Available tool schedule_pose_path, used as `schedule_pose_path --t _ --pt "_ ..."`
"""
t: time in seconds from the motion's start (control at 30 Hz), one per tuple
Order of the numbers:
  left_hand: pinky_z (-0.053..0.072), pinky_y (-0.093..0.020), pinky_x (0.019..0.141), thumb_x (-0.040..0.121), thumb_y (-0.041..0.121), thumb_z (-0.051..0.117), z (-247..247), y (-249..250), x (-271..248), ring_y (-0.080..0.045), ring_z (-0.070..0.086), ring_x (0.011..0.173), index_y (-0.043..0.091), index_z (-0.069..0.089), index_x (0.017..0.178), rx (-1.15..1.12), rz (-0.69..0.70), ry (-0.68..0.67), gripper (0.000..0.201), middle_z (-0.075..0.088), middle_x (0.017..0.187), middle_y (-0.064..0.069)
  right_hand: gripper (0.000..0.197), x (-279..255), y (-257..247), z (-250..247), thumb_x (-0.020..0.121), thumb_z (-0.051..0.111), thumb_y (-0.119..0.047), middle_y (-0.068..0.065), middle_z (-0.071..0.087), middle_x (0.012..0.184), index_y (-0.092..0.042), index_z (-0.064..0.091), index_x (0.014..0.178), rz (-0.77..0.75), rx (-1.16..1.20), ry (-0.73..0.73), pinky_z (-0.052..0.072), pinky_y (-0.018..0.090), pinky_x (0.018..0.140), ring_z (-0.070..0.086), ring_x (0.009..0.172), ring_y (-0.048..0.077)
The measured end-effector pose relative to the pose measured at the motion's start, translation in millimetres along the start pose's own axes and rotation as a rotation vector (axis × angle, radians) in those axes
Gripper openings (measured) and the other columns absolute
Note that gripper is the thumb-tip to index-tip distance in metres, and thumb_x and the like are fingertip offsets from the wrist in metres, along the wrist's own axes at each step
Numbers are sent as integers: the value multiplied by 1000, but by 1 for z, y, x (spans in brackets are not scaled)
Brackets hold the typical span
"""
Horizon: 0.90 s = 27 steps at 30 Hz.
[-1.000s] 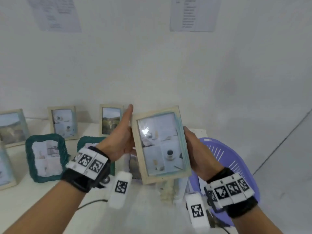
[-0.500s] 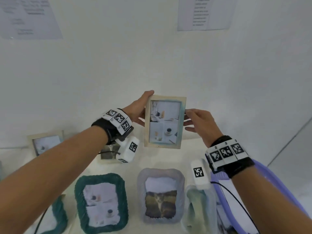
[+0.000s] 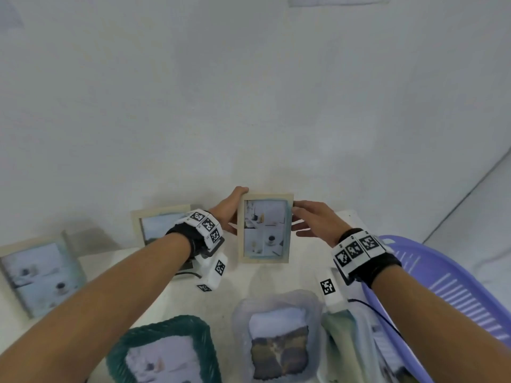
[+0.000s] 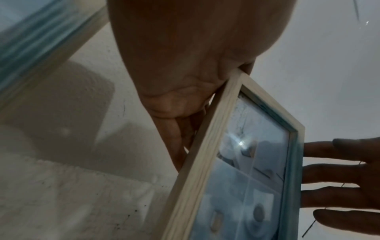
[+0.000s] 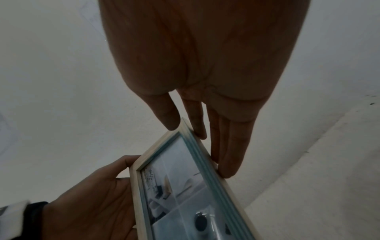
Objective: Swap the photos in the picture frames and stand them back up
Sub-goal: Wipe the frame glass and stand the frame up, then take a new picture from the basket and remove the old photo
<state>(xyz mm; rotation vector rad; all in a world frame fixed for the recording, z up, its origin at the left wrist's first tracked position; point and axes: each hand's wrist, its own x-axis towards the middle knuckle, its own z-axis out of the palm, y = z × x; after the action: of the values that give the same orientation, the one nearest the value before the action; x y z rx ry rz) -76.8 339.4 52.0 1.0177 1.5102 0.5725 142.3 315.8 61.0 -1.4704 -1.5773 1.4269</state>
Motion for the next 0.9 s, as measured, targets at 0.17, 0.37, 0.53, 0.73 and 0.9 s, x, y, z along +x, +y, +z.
schedule_pose_path --t 0.17,0.37,0.53,0.73,0.9 --pt "51 -31 67 96 60 23 1 -11 13 -24 62 70 10 60 83 -8 -25 -38 63 65 73 -10 28 8 9 -1 99 49 -24 15 68 112 -15 62 122 40 -28 -21 54 39 89 66 92 24" --pt "52 -36 78 94 69 25 -3 -20 14 -28 65 86 14 65 94 -23 -20 16 68 69 86 -10 43 9 16 1 98 51 -24 8 65 121 -13 48 140 72 -32 -45 54 32 88 65 106 21" --pt "50 -43 92 94 70 24 -6 -8 3 -30 61 105 15 47 135 96 9 105 72 61 119 -12 46 4 12 -7 98 52 -23 9 62 122 -11 44 142 71 -50 -35 53 37 92 64 105 24" --pt "49 -42 96 97 55 43 -14 27 -32 -28 56 115 14 36 144 488 164 189 63 50 138 -12 38 -19 1 -36 98 53 -20 11 64 115 -11 51 134 -2 -48 13 52 42 95 65 101 27" --pt "40 -37 103 97 52 45 -5 68 -89 -23 53 122 19 52 134 877 423 283 50 56 136 -4 32 -58 9 -76 96 55 -19 9 68 107 -10 59 126 -63 -57 41 52 40 92 67 97 26"
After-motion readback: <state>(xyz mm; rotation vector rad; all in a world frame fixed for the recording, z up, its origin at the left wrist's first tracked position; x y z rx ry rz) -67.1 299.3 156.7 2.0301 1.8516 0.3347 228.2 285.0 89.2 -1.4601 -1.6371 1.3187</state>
